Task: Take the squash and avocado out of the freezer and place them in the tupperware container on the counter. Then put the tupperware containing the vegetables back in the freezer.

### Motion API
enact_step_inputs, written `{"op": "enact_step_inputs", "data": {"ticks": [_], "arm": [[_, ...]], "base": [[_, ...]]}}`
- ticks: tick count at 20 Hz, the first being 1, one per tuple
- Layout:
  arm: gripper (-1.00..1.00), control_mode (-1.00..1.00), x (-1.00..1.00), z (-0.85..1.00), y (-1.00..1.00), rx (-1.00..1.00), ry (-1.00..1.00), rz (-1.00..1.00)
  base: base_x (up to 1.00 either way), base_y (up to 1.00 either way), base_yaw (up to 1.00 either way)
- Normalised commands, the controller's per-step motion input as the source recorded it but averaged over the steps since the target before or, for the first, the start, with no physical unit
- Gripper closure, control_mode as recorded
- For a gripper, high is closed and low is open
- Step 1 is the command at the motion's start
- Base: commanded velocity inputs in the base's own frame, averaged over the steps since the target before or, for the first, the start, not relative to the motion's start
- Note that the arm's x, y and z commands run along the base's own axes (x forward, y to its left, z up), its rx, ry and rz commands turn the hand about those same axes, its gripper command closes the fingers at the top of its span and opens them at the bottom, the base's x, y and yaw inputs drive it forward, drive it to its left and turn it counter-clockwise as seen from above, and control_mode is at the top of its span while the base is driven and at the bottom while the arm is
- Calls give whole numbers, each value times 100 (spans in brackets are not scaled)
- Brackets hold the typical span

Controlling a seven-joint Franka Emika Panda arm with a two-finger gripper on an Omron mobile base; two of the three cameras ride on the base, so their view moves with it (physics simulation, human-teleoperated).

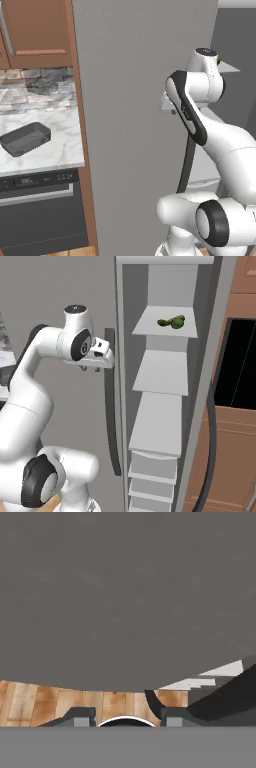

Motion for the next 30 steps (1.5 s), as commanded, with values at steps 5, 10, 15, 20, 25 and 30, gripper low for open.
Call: {"op": "enact_step_inputs", "data": {"ticks": [5, 10, 15, 20, 25, 30], "arm": [[-100, -100, -32, 22, 0, 0, -20, 0], [-100, -100, -81, 50, 0, 0, -28, 0], [-100, -100, -87, 22, 0, 0, -7, 0], [-100, -100, -73, 1, 0, 0, 0, 0], [-100, -100, -63, 0, 0, 0, -1, 0], [-100, -100, -19, 0, 0, 1, -1, 0]], "base": [[0, 0, 0], [0, 0, 0], [0, 0, 0], [0, 0, 0], [0, 0, 0], [0, 0, 0]]}}
